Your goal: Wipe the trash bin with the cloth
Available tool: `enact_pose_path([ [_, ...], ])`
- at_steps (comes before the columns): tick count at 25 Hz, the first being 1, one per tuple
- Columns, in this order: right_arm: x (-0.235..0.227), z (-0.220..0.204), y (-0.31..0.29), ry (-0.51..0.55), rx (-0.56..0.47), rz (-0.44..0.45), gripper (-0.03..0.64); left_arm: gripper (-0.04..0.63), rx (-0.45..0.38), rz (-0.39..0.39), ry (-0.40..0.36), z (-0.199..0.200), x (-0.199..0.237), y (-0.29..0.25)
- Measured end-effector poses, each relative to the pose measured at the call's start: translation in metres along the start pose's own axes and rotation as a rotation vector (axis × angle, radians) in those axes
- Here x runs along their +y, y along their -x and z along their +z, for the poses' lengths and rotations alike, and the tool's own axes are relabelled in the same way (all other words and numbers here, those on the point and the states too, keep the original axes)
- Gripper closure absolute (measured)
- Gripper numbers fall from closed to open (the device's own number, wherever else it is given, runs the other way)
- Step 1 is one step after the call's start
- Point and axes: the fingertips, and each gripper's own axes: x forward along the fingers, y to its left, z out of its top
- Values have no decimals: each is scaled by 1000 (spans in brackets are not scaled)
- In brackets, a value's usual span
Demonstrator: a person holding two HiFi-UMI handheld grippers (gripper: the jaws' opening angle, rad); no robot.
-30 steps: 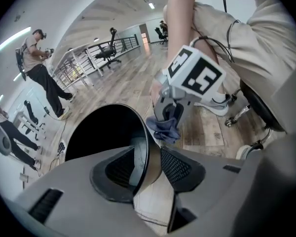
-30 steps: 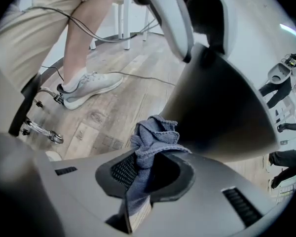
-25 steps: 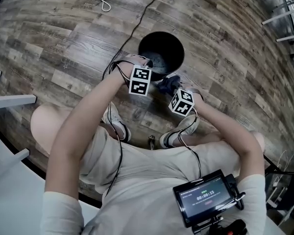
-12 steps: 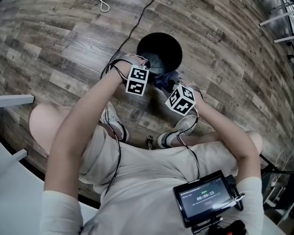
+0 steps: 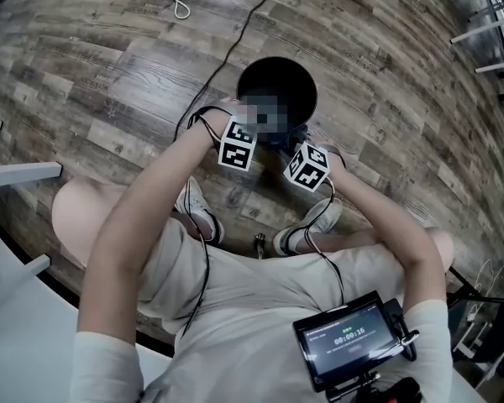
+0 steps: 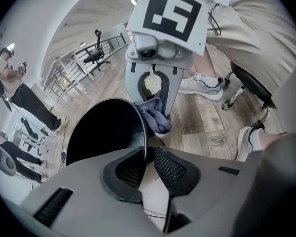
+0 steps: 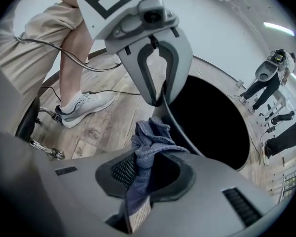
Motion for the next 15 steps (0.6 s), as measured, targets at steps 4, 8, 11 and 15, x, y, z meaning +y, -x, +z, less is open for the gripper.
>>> enact_pose_path([
  [4,2,-17,-25,-2,32,13,552,518,-9,9,4,4,1,-1],
  [8,7,-33,-55,7,69,28,552,522,-9,-9,28,6,1,-1],
  [11,9,-46,-78,18,98,31,552,527,-13,-22,44,8,3,-1],
  [15,9,-63,-108,13,136,32,552,537,-35,-31,77,13,4,-1],
])
